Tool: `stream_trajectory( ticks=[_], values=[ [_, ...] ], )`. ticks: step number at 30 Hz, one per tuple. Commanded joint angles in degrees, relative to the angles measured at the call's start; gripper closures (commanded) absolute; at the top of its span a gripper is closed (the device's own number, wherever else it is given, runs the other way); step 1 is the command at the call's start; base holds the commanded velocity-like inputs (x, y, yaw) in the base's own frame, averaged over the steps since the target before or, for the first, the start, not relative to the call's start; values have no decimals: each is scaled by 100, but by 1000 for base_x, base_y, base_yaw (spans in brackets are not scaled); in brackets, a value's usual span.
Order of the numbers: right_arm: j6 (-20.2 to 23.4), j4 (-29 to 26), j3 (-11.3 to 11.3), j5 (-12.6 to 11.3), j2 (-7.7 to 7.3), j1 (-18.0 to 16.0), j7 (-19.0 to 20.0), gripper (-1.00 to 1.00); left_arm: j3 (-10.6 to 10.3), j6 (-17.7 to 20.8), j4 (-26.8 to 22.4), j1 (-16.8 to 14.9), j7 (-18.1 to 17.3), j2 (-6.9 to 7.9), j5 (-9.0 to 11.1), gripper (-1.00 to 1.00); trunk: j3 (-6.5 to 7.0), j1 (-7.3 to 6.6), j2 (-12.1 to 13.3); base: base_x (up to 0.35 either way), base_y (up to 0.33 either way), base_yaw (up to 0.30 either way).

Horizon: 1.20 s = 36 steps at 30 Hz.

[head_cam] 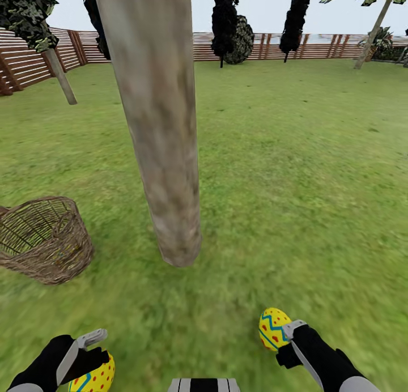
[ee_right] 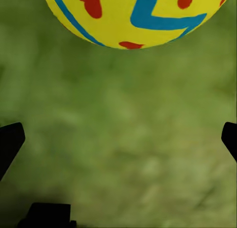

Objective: Take the three Easter eggs out of the wicker basket on the lawn in the garden, then place them on the lawn next to a single tree (choose any tree) so that all three eggs are next to the same tree and none are left in the basket.

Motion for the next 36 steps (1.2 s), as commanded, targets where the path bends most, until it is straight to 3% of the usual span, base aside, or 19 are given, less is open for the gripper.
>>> stream_trajectory(
  ticks=[1,4,36],
  values=[
    [27,-8,38,-20,6,-3,3,-100,19,33,-7,-1,4,-4,38,-100,-5,-1,-2,0,0,0],
    [35,-8,32,-15,24,-3,-3,-100,17,33,-7,2,4,-9,38,-100,-5,-1,-2,0,0,0],
    [54,-16,-4,-60,-26,-3,-25,-100,1,42,45,0,39,-145,2,-100,704,-84,41,0,0,0]
  ],
)
